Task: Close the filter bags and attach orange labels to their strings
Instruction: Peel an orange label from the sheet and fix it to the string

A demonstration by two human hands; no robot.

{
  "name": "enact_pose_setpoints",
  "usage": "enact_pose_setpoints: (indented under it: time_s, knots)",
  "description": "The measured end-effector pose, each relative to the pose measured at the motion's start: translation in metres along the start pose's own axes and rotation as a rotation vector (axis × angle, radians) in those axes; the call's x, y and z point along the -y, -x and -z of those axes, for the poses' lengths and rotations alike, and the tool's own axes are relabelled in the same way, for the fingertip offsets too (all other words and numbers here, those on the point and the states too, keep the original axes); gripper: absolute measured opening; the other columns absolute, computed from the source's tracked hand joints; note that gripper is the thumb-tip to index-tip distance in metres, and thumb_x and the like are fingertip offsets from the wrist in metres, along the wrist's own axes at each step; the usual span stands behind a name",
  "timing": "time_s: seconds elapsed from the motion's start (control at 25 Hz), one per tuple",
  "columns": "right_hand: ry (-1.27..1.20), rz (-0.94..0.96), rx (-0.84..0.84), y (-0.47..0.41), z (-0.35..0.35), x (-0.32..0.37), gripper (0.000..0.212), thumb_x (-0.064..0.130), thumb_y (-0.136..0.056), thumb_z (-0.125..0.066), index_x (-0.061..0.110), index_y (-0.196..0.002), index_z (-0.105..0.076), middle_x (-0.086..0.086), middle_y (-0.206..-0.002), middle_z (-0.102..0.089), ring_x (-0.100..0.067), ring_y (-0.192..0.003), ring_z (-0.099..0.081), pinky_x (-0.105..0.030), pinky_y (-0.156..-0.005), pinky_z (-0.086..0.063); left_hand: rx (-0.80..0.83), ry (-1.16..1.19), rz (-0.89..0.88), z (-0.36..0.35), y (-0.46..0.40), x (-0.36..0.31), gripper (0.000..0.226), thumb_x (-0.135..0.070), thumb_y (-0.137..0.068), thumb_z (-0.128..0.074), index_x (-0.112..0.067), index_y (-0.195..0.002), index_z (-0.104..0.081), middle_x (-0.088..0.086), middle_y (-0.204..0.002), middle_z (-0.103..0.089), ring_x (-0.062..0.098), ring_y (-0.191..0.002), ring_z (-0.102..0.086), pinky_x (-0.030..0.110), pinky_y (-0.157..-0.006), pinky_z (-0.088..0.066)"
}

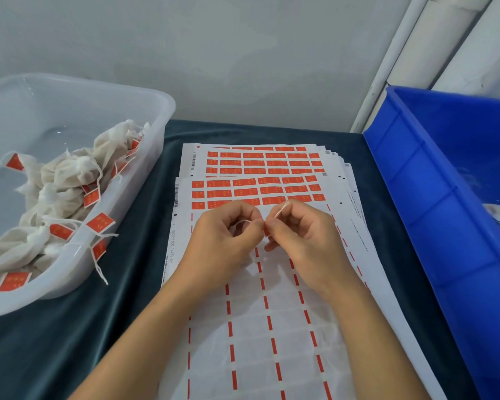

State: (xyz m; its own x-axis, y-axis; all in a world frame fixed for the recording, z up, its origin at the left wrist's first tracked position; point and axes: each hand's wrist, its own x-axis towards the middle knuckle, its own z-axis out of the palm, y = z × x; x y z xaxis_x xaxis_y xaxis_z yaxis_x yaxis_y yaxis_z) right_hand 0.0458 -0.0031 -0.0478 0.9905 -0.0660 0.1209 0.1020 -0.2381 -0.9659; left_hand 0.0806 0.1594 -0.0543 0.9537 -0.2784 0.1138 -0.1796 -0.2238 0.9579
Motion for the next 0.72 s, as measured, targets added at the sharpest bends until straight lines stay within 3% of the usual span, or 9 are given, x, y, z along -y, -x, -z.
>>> enact_pose_setpoints:
  time_s: [0.24, 0.36, 0.52, 0.6, 0.72]
  knots:
    - [0.03, 0.025, -0.103, 0.001, -0.001, 0.002, 0.011, 0.025, -0.098, -0.068, 0.031, -0.09, -0.069, 0.011, -0.087, -0.071, -0.014, -0.085, -0.072, -0.015, -0.07, -0.057, 0.004, -0.163, 0.037, 0.015, -0.004, -0.006, 0.006, -0.038, -0.094, -0.074, -0.039, -0.097, -0.07, -0.023, -0.091, -0.068, 0.0, -0.091, -0.065, 0.016, -0.072, -0.053]
    - [0.067, 0.058, -0.138, 0.003, -0.001, 0.005, 0.002, 0.038, -0.096, -0.069, 0.038, -0.094, -0.068, 0.014, -0.089, -0.071, -0.011, -0.087, -0.069, -0.013, -0.071, -0.056, 0.025, -0.415, 0.059, 0.037, 0.0, -0.009, 0.01, -0.051, -0.09, -0.072, -0.046, -0.096, -0.067, -0.024, -0.093, -0.063, 0.0, -0.089, -0.063, 0.014, -0.069, -0.047]
    - [0.045, 0.083, -0.112, 0.005, -0.005, 0.016, 0.007, 0.029, -0.098, -0.07, 0.033, -0.093, -0.069, 0.012, -0.083, -0.072, -0.012, -0.079, -0.07, -0.016, -0.064, -0.056, 0.159, -0.496, 0.122, 0.054, 0.009, -0.018, 0.011, -0.053, -0.092, -0.071, -0.044, -0.097, -0.073, -0.022, -0.094, -0.069, 0.0, -0.087, -0.066, 0.021, -0.074, -0.056]
    - [0.048, 0.095, -0.106, 0.007, -0.005, 0.025, 0.006, 0.025, -0.099, -0.069, 0.028, -0.094, -0.068, 0.011, -0.083, -0.072, -0.012, -0.079, -0.071, -0.021, -0.066, -0.059, 0.077, -0.455, 0.082, 0.056, 0.012, -0.029, 0.009, -0.05, -0.092, -0.071, -0.043, -0.097, -0.073, -0.022, -0.094, -0.07, -0.002, -0.087, -0.067, 0.022, -0.076, -0.057]
    - [0.031, 0.147, -0.041, 0.009, -0.008, 0.046, 0.004, 0.02, -0.1, -0.066, 0.022, -0.097, -0.066, 0.01, -0.083, -0.073, -0.012, -0.079, -0.072, -0.02, -0.068, -0.059, -0.135, -0.381, -0.025, 0.062, 0.027, -0.05, 0.004, -0.045, -0.095, -0.071, -0.041, -0.094, -0.071, -0.021, -0.088, -0.071, -0.002, -0.082, -0.068, 0.016, -0.066, -0.053]
